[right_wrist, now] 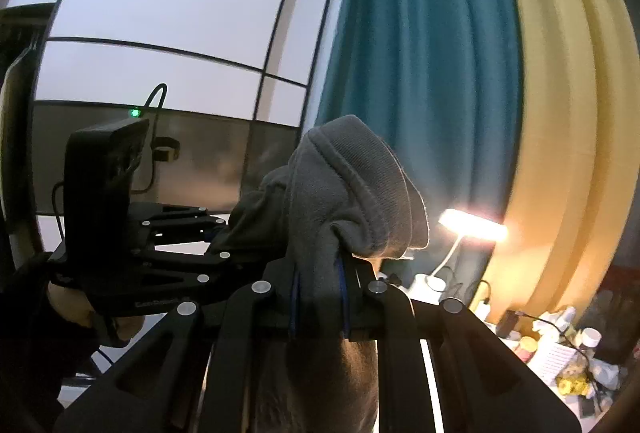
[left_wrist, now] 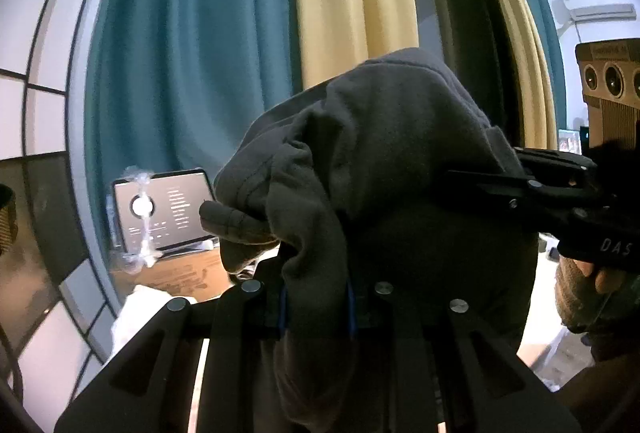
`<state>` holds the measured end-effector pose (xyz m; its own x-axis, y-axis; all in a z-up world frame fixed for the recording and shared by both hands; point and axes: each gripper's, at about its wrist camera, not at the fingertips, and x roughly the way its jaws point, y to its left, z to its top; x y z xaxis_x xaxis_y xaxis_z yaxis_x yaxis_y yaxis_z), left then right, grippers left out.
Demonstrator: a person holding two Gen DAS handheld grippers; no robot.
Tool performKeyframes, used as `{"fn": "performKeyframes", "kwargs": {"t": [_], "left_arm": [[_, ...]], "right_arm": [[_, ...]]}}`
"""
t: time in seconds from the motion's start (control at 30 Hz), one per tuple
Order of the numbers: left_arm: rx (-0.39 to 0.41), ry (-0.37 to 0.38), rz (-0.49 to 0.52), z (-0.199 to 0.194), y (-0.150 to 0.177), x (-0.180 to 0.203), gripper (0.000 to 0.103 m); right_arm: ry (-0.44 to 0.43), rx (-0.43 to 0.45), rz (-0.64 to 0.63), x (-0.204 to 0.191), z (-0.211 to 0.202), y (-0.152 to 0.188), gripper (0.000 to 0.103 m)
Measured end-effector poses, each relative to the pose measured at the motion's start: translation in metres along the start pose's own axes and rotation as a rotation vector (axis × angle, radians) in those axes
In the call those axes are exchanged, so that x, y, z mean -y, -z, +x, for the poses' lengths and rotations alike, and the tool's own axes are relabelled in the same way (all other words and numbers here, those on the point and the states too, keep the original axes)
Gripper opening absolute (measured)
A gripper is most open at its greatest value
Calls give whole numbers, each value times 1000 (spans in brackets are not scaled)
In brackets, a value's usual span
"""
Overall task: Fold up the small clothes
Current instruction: 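Lift the held shirt end high with both grippers, raising the strip, then lower the held end onto the shirt with both grippers, folding it over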
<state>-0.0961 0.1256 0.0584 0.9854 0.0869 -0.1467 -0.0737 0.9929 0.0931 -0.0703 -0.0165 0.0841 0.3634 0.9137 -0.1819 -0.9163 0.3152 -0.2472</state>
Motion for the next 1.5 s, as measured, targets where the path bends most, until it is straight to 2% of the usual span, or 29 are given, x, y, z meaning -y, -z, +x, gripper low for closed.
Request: {"fn": "performKeyframes", "kwargs": {"t": [0.23,0.47,0.83,1.5], "left_arm": [[-48,-20,-11,-2,9,-17,19],[-103,13,-35,19,17,-21,19],[-179,65,-61,67,25,-16,19],[-403,110,-114,176,76,-34,19]], "right_arm": [[-34,-31,27,-9,23,11,17],[-4,-83,74,7,40,34,17],[52,-158,160,55,68,69,17],[39,-325,331,134,167,151,17]]}}
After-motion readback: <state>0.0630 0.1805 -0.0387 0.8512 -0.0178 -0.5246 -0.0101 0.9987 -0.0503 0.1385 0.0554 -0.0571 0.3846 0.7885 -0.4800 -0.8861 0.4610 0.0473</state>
